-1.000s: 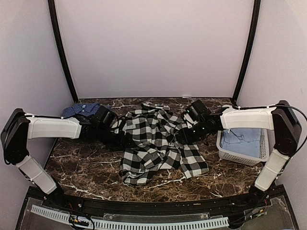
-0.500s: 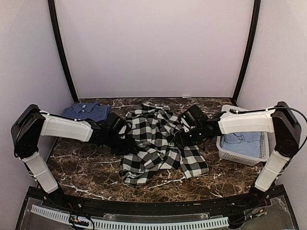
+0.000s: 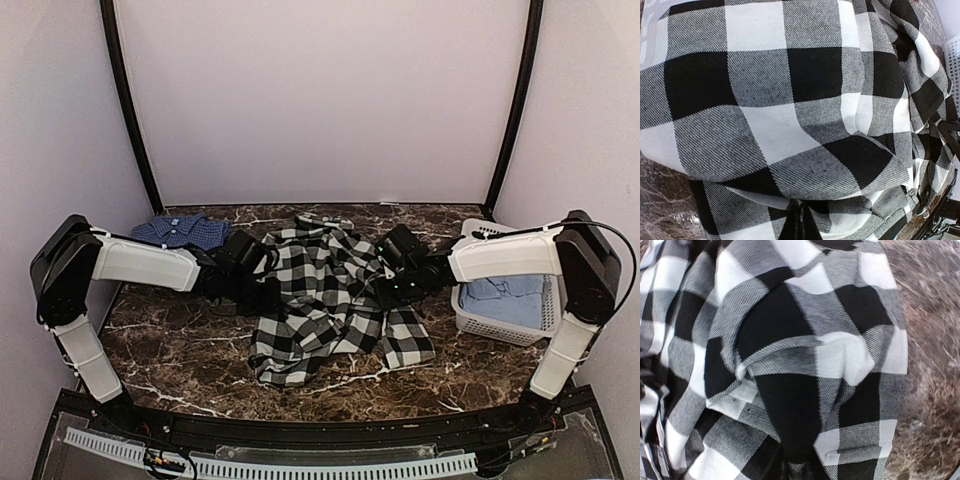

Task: Fold and stack the long sleeve shirts
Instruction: Flatten out the crumpled shirt at the center of the board.

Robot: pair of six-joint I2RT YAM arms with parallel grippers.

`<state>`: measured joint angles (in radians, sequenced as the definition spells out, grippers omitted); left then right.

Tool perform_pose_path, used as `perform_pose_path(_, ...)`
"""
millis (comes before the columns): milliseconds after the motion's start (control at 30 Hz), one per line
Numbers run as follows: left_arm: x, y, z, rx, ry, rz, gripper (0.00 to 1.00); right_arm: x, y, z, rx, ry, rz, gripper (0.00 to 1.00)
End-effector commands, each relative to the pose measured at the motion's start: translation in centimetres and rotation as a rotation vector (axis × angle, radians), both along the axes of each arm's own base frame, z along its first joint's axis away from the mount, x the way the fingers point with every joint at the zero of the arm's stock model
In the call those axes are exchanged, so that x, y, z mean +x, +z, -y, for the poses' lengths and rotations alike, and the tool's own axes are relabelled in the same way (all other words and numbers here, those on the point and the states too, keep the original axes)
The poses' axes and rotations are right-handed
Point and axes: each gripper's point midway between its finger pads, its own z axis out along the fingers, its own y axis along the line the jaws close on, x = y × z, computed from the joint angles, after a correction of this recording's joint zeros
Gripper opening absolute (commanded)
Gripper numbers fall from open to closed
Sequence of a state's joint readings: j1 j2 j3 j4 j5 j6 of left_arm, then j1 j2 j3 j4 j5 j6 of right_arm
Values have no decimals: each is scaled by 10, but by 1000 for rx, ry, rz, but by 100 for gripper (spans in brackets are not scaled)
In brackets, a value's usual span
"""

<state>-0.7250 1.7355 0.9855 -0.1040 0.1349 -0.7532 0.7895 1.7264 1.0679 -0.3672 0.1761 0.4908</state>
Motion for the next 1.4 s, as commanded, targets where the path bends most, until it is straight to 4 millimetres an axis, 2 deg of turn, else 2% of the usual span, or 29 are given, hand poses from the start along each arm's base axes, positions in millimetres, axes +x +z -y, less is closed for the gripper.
perform_pose_path(0, 8, 29, -6, 21, 18, 75, 0, 13, 14, 1, -19, -32, 59, 0)
perform_pose_path(167, 18, 61, -33, 87, 76, 170, 0, 30, 22, 18, -60, -75, 91, 0)
perform_pose_path(300, 39, 96, -73, 107, 149, 239, 0, 59, 36, 40, -91, -125, 128, 0)
perform_pose_path(367, 58, 114, -107, 113, 220, 272, 0, 77, 43, 52, -106, -154, 145, 0)
perform_pose_path(433, 67, 126, -121, 96, 222, 280, 0, 92, 46, 60, -110, -171, 151, 0)
perform_pose_path(467, 67, 125, -122, 103, 215, 273, 0, 97, 46, 62, -112, -171, 149, 0)
perform_pose_path(533, 63, 122, -112, 56, 171, 238, 0, 103, 46, 60, -112, -156, 143, 0)
perform_pose_path(633, 48, 99, -91, -11, 129, 159, 0, 103, 42, 51, -88, -125, 124, 0)
perform_pose_path(933, -2, 45, -21, -85, 99, 7, 21, 96, 38, 49, -57, -104, 117, 0)
perform_pose_path(1100, -7, 26, -9, -85, 134, -33, 31, 95, 42, 49, -53, -96, 130, 0)
perform_pose_path(1367, -6, 7, 4, -67, 157, -80, 34, 95, 46, 49, -48, -89, 143, 0)
